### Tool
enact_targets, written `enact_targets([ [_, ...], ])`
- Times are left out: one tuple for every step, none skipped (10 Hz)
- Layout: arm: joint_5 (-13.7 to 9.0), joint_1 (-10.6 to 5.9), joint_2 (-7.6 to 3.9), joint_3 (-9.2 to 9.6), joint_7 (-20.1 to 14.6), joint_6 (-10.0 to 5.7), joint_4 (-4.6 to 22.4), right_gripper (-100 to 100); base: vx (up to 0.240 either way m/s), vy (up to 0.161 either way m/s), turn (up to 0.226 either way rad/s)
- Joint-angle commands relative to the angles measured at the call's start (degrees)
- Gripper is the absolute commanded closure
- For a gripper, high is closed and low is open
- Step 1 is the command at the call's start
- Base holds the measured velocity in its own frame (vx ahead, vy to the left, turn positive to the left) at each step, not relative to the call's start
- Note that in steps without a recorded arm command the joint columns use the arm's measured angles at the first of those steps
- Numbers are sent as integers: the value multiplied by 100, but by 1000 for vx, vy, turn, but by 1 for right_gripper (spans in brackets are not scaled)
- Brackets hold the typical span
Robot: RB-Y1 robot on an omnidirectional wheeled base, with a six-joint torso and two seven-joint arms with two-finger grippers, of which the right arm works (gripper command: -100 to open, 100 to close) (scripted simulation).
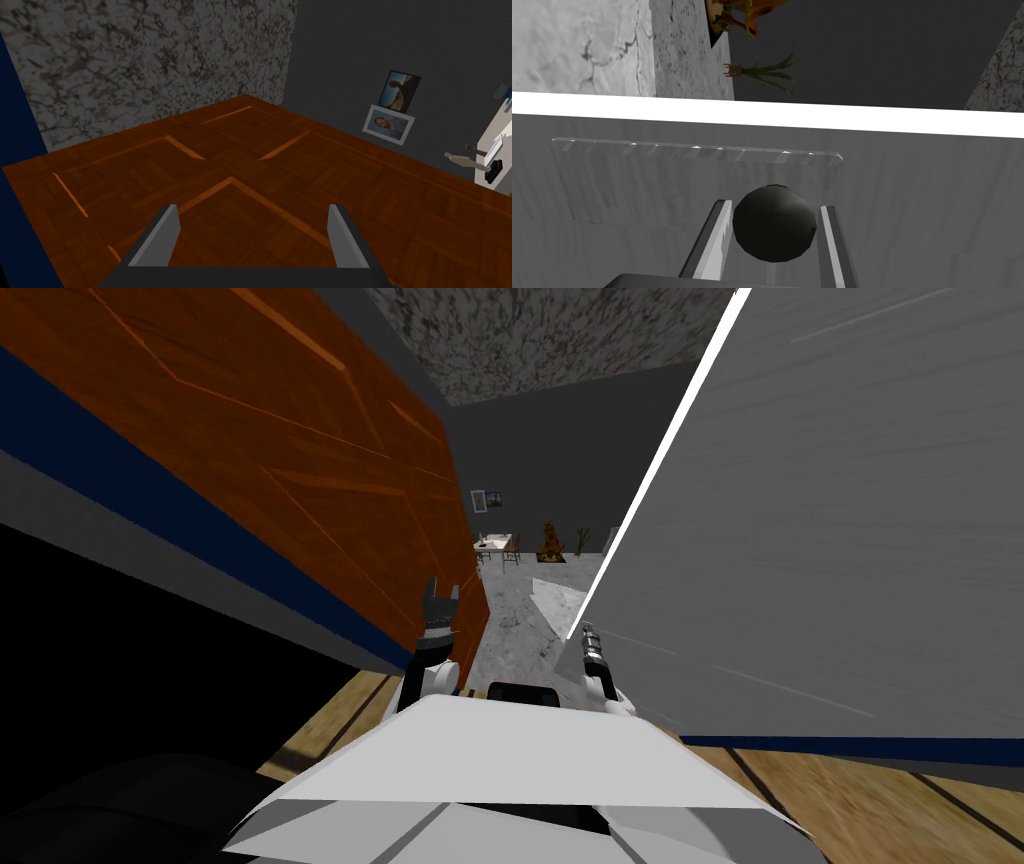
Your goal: Push the door open
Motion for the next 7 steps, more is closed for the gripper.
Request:
enact_targets([
  [-81, -8, -97, -162, 31, 12, 4, 100, 211, 66, -70],
  [-113, -9, -106, -224, 53, 9, 18, 100, 197, 55, -72],
  [-113, -9, -106, -224, 53, 9, 18, 100, 123, 8, -13],
  [-113, -9, -106, -224, 53, 9, 18, 100, 43, -26, -7],
  [-128, -10, -110, -255, 63, 8, 24, 100, 30, -9, 4],
  [-128, -10, -110, -255, 63, 8, 24, 100, 21, 8, -10],
  [-190, -12, -128, -375, 105, 3, 50, 100, 136, 27, -72],
])
